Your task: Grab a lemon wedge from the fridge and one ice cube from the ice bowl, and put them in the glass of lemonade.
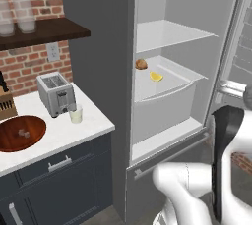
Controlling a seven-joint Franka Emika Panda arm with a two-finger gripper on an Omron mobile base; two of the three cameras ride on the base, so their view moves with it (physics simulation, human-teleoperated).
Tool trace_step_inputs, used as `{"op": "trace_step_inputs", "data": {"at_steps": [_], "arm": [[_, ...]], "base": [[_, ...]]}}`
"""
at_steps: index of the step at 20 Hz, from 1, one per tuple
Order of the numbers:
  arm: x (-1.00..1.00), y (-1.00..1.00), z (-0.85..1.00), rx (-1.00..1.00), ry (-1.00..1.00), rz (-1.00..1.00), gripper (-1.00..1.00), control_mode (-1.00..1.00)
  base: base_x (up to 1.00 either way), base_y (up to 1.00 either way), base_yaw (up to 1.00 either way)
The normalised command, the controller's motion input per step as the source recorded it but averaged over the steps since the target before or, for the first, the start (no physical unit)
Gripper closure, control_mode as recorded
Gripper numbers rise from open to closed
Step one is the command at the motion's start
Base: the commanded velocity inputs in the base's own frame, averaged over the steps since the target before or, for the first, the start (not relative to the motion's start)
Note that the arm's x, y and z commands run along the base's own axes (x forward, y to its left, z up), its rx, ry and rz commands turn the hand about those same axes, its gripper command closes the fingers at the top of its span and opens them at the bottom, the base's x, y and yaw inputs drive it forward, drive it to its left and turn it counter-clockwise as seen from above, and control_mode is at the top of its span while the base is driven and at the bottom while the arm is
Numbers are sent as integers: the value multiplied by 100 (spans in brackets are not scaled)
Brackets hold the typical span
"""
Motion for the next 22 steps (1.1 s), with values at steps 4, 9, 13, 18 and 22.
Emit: {"op": "trace_step_inputs", "data": {"at_steps": [4, 9, 13, 18, 22], "arm": [[-40, 92, 10, 0, 13, 25, -100, -100], [-29, 50, -2, 1, 8, 36, -100, -100], [0, 0, 0, 0, 3, 2, -100, -100], [0, 0, 0, 0, 12, 11, -100, -100], [-17, 0, 0, 0, 0, 8, -100, -100]], "base": [[0, 0, 0], [0, 0, 0], [0, 0, 0], [0, 0, 0], [0, 0, 0]]}}
